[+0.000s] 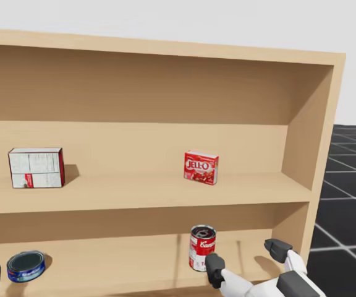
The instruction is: Find the gelatin box on the shelf and bring it to me.
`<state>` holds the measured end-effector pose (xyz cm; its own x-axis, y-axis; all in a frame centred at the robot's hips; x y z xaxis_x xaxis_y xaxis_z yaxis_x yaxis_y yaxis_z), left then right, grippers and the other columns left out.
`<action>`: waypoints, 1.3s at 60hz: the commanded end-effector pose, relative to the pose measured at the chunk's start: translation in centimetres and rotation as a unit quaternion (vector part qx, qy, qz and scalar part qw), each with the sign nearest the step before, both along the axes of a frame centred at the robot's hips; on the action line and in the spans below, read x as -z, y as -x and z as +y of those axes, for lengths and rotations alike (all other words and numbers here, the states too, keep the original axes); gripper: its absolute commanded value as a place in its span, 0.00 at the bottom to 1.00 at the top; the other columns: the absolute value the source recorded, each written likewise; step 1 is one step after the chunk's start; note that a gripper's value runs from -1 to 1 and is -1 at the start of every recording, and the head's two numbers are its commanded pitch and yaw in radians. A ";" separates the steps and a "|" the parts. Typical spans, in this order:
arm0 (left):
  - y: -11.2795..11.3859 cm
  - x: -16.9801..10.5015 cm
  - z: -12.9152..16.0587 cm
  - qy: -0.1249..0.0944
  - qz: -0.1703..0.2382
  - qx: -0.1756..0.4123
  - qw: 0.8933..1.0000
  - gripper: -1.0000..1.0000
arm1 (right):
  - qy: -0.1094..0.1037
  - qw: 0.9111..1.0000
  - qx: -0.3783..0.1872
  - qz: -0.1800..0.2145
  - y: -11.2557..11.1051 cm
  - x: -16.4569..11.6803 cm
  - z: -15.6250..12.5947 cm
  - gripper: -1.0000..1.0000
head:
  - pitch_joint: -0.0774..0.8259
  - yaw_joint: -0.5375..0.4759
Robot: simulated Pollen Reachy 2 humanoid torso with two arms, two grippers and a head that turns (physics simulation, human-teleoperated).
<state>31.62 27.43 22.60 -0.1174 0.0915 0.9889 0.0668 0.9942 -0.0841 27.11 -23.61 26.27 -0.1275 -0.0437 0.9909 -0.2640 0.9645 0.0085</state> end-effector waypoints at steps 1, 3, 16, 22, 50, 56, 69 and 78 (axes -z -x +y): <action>0.1 -0.1 0.0 0.002 -0.001 0.003 1.000 0.00 | -0.001 1.000 0.000 -0.001 0.0 0.0 0.0 0.00 | 0.22 0.29; 0.1 -0.1 0.0 0.003 -0.001 0.004 1.000 0.00 | -0.001 1.000 0.000 -0.001 0.0 0.0 0.0 0.00 | 0.23 0.28; 0.1 -0.1 0.0 0.005 -0.003 0.005 1.000 0.00 | -0.005 1.000 0.003 -0.008 0.6 -0.9 0.0 0.00 | 0.24 0.29; 0.1 -0.1 0.0 0.007 -0.003 0.004 1.000 0.00 | -0.010 1.000 -0.005 -0.014 2.0 -2.9 0.3 0.00 | 0.24 0.30; 0.1 -0.2 0.2 0.008 -0.004 0.010 1.000 0.00 | 0.033 0.997 -0.026 -0.058 2.5 -12.9 1.9 0.00 | 0.24 0.29; 0.1 -0.2 0.2 0.009 -0.004 0.010 1.000 0.00 | 0.030 0.998 -0.035 -0.041 0.9 -13.7 2.1 0.00 | 0.24 0.29; 0.2 -0.3 0.3 0.010 -0.005 0.010 1.000 0.00 | 0.029 0.999 -0.046 0.004 -3.8 -14.2 2.2 0.00 | 0.25 0.29; 0.2 -0.3 0.3 0.010 -0.004 0.009 1.000 0.00 | 0.020 0.997 -0.063 0.034 -6.7 -13.8 2.3 0.00 | 0.25 0.30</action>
<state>31.44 27.69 22.87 -0.1240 0.1128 0.9858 0.0867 0.9909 -0.1024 31.02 -21.43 40.18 -0.1743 -0.0254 0.9844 -0.3986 0.9159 -0.0469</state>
